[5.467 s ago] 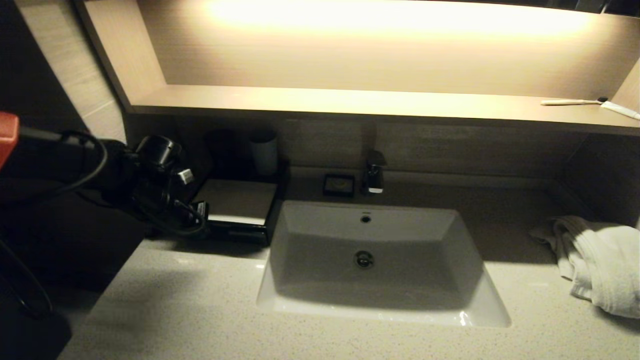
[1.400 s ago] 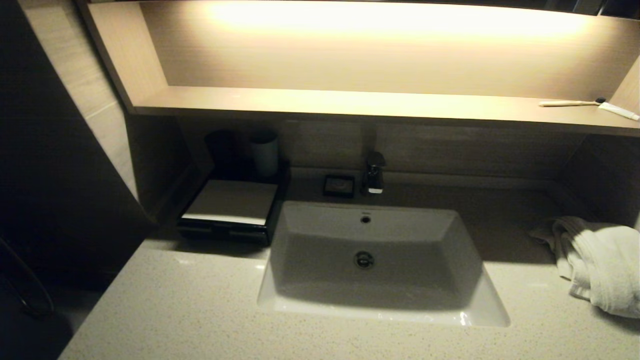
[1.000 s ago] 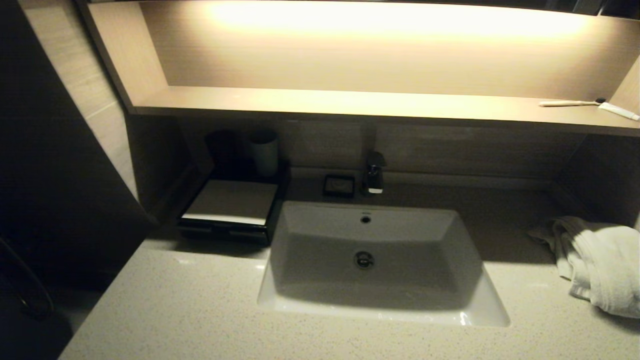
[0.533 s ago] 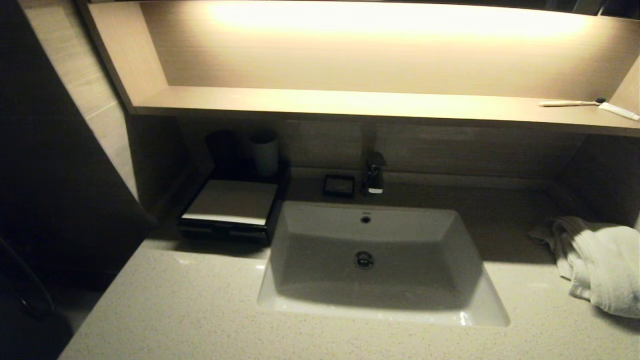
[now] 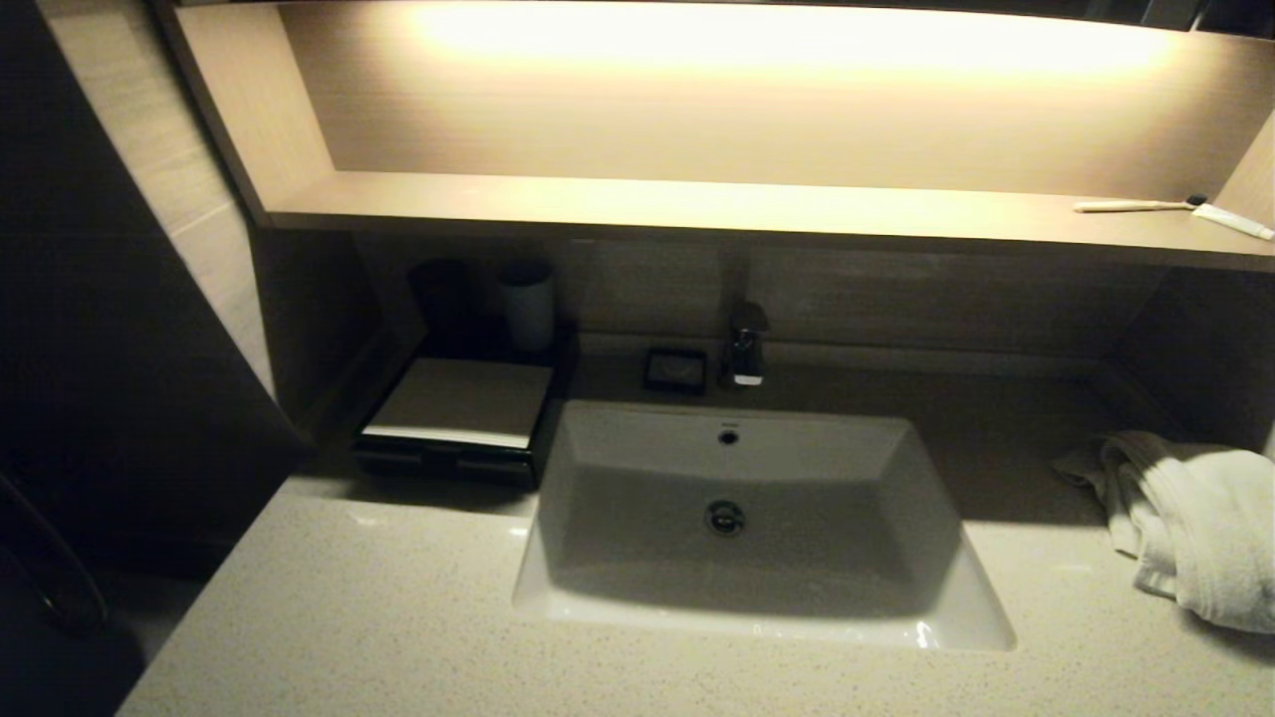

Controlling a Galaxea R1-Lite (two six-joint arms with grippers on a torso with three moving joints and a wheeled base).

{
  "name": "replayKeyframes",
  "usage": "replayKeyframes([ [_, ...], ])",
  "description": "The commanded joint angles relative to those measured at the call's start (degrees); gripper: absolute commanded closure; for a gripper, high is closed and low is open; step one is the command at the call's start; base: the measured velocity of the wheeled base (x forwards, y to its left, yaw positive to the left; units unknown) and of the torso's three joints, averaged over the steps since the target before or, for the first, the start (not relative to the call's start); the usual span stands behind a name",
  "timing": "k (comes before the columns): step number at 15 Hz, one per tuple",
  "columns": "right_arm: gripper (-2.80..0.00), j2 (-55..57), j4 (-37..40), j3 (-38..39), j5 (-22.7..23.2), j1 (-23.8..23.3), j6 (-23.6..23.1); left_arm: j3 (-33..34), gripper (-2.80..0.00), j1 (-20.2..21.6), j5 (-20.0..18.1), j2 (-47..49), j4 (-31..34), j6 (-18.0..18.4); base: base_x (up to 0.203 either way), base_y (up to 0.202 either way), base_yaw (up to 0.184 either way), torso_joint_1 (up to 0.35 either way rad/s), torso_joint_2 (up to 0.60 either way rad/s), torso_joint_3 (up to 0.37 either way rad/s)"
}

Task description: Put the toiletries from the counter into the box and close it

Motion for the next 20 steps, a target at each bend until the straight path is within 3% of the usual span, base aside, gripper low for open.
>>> replayKeyframes([
  [1,0.0,0.0,0.0,0.0,0.1,0.0,-0.6,0.0,0.0,0.0,0.0,0.1,0.0,0.0,0.0,0.0,0.0,0.0,0.0,0.0],
  [20,0.0,0.0,-0.1,0.0,0.0,0.0,-0.2,0.0,0.0,0.0,0.0,0.1,0.0,0.0,0.0,0.0,0.0,0.0,0.0,0.0],
])
